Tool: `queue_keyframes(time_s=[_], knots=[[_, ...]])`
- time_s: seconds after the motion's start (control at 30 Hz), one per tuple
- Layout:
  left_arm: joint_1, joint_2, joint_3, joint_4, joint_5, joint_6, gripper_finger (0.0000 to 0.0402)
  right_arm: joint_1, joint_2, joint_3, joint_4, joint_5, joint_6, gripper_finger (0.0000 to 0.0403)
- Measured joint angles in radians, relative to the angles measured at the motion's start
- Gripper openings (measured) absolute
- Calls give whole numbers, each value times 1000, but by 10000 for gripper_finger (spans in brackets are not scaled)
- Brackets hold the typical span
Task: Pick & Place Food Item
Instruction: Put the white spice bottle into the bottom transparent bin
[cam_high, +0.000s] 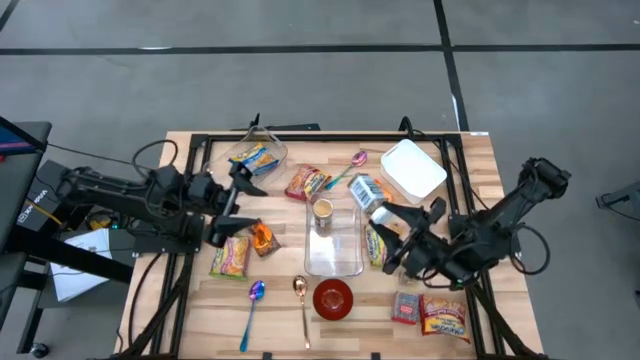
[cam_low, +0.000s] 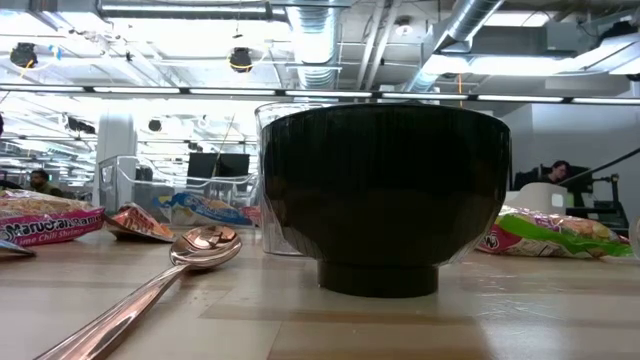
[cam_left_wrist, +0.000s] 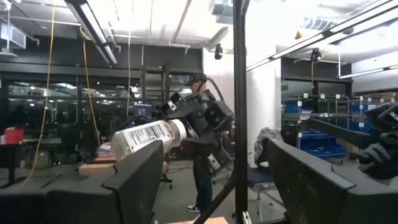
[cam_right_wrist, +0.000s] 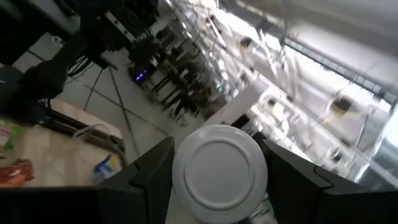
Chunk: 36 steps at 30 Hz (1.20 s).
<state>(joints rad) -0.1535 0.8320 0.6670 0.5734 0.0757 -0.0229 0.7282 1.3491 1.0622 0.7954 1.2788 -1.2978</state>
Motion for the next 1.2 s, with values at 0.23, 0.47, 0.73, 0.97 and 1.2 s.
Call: queue_keyframes(time_s=[0.23,0.47,0.73,0.97,1.2], knots=[[0,-42,-26,-22,0,0,280,13,-33,0,-149,58,276,199],[0,-41,-30,-19,22,1,280,6,-43,1,-442,-116,647,199],[0,-60,-30,-19,25,45,280,-98,-35,1,-669,-458,1008,199],[2,-157,-30,-21,21,79,280,-195,-35,81,-965,-730,1258,199],[2,-221,-29,-133,22,79,280,-246,-36,126,-1134,-866,1380,199]])
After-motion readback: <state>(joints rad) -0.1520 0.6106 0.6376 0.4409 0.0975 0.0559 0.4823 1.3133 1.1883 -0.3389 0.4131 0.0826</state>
